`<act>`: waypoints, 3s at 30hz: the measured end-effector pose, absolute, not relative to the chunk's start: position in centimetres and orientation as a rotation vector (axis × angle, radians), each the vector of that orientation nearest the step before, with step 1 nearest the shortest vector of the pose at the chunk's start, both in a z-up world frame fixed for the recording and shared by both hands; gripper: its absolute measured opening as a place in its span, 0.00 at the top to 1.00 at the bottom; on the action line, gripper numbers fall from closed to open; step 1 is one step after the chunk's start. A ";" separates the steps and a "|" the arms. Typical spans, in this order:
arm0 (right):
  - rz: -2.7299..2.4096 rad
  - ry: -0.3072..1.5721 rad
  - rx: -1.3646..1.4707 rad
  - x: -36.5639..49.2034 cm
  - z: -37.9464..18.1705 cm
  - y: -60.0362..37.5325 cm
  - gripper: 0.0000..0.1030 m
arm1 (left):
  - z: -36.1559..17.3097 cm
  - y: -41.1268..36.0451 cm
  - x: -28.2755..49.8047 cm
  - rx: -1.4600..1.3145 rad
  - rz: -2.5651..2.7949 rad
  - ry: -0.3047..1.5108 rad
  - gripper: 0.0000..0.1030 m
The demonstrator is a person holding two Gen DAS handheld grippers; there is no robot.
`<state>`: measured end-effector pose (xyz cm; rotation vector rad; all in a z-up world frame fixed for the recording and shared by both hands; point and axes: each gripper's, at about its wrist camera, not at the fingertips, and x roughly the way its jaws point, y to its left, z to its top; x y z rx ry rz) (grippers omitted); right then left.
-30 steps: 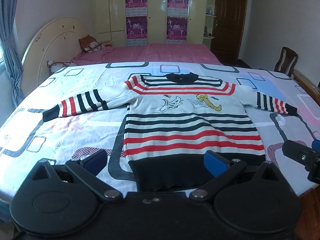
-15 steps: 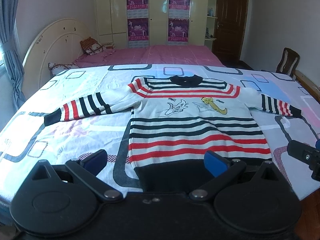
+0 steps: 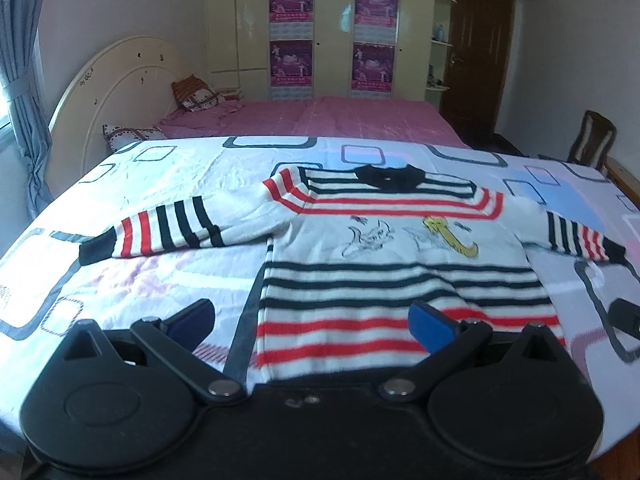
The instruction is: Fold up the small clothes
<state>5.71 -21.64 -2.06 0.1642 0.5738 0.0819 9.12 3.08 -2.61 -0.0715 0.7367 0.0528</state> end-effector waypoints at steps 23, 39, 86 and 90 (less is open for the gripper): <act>-0.029 0.611 0.248 21.7 -6.8 -35.4 0.00 | -6.4 -1.7 24.2 -0.057 0.106 0.732 0.00; -0.242 0.706 0.345 29.1 -14.1 -47.8 0.01 | -10.0 -4.6 30.2 -0.010 0.116 0.771 0.01; 0.290 0.574 0.315 38.5 -11.7 -24.2 0.91 | -11.4 3.0 32.1 -0.074 0.098 0.828 0.24; 0.352 0.701 0.335 38.4 -14.6 -19.7 0.91 | -11.5 3.8 32.7 -0.096 0.067 0.834 0.24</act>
